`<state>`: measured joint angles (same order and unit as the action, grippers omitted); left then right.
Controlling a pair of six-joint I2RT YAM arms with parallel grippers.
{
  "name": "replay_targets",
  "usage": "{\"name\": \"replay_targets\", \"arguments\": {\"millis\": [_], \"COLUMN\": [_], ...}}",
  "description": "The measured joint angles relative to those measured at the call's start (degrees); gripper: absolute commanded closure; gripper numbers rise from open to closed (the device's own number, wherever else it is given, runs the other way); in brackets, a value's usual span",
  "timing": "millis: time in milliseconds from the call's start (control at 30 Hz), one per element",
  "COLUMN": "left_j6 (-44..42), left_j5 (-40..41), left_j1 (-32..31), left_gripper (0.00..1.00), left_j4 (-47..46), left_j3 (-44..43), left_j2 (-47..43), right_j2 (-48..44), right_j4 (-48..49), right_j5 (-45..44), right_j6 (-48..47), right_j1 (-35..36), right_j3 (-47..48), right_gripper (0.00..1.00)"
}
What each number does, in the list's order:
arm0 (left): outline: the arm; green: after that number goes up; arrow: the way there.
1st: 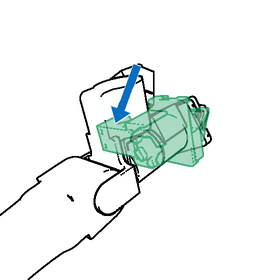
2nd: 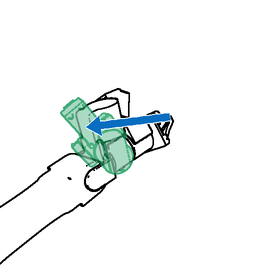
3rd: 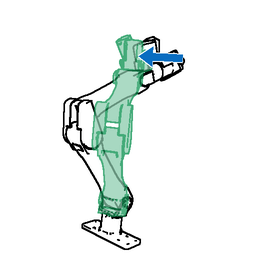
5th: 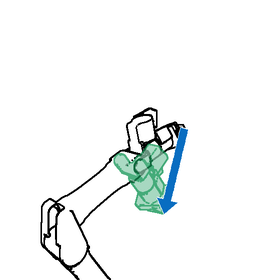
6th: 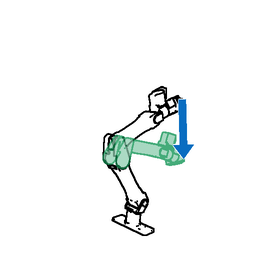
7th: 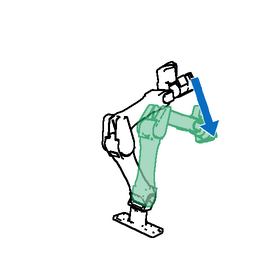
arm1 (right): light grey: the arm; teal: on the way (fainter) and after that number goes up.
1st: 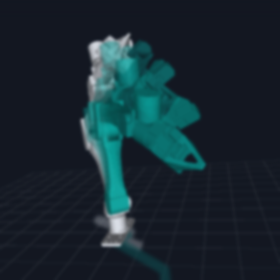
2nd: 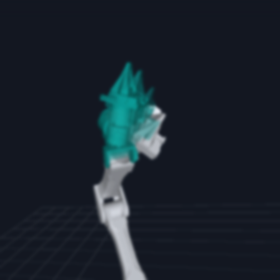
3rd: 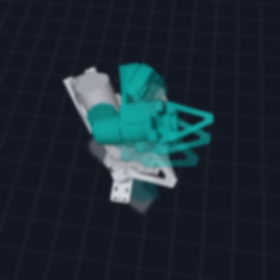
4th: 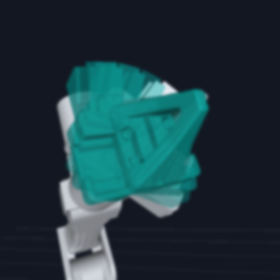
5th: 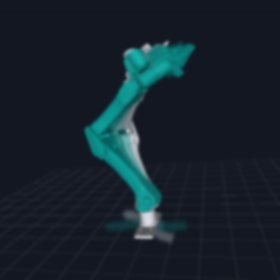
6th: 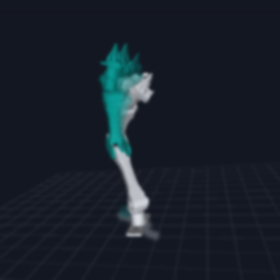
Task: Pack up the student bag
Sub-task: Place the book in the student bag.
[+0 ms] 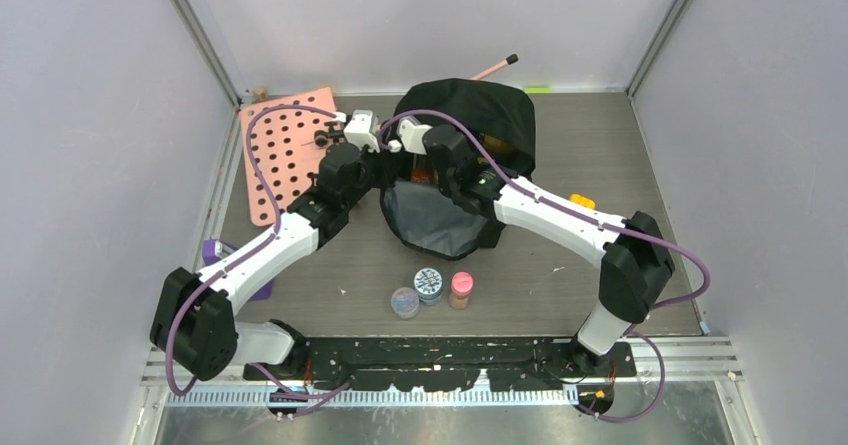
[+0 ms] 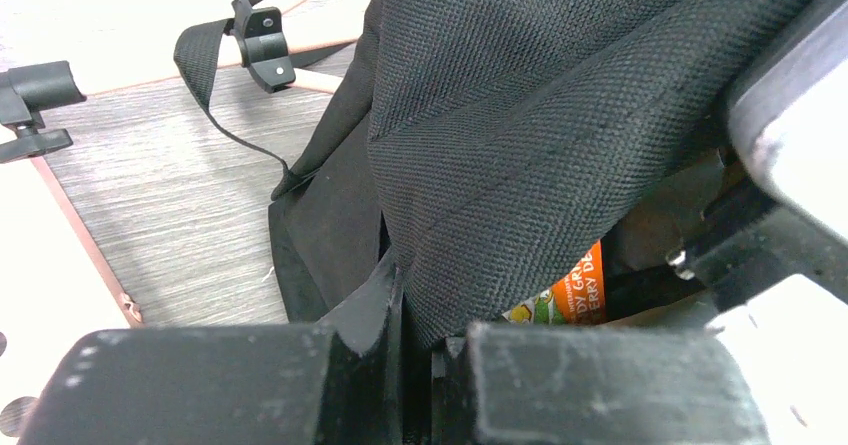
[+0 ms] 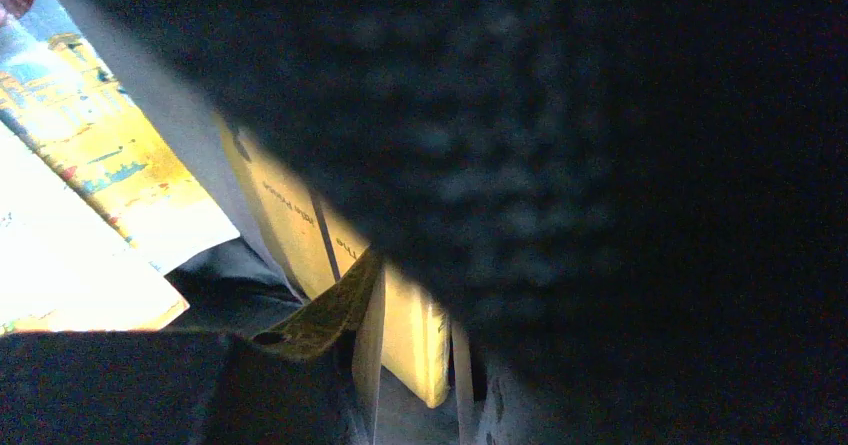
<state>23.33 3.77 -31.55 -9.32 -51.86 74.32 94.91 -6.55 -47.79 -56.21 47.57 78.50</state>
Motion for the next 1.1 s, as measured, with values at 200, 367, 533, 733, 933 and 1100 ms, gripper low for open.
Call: {"name": "replay_targets", "arguments": {"millis": [200,367,533,733,933,1100], "left_j6": [0.2,0.2,0.2,0.3,2.1,4.7], "left_j5": [-0.1,-0.7,-2.1,-3.1,-1.4,0.5], "left_j1": [0.0,0.0,0.0,0.1,0.0,-0.3], "left_gripper": [1.00,1.00,1.00,1.00,1.00,1.00], "left_j4": [0.4,0.6,0.7,0.7,2.9,6.6], "left_j3": [0.0,0.0,0.0,0.0,0.0,0.0], "left_j2": [-0.1,-0.1,-0.1,-0.1,-1.1,-3.0], "right_j2": [0.3,0.3,0.3,0.8,0.6,-3.5], "right_j4": [2.2,2.7,7.4,10.2,15.0,12.1], "right_j5": [0.0,2.7,7.1,13.2,15.3,16.0], "right_j6": [-2.1,-2.7,-5.9,-6.4,-4.4,0.9], "right_j1": [-0.2,-0.8,-1.9,-4.0,-4.2,-3.7], "right_j3": [0.0,0.0,-1.0,-1.4,-5.7,-8.2], "right_gripper": [0.98,1.00,0.99,0.91,0.64,0.47]}}
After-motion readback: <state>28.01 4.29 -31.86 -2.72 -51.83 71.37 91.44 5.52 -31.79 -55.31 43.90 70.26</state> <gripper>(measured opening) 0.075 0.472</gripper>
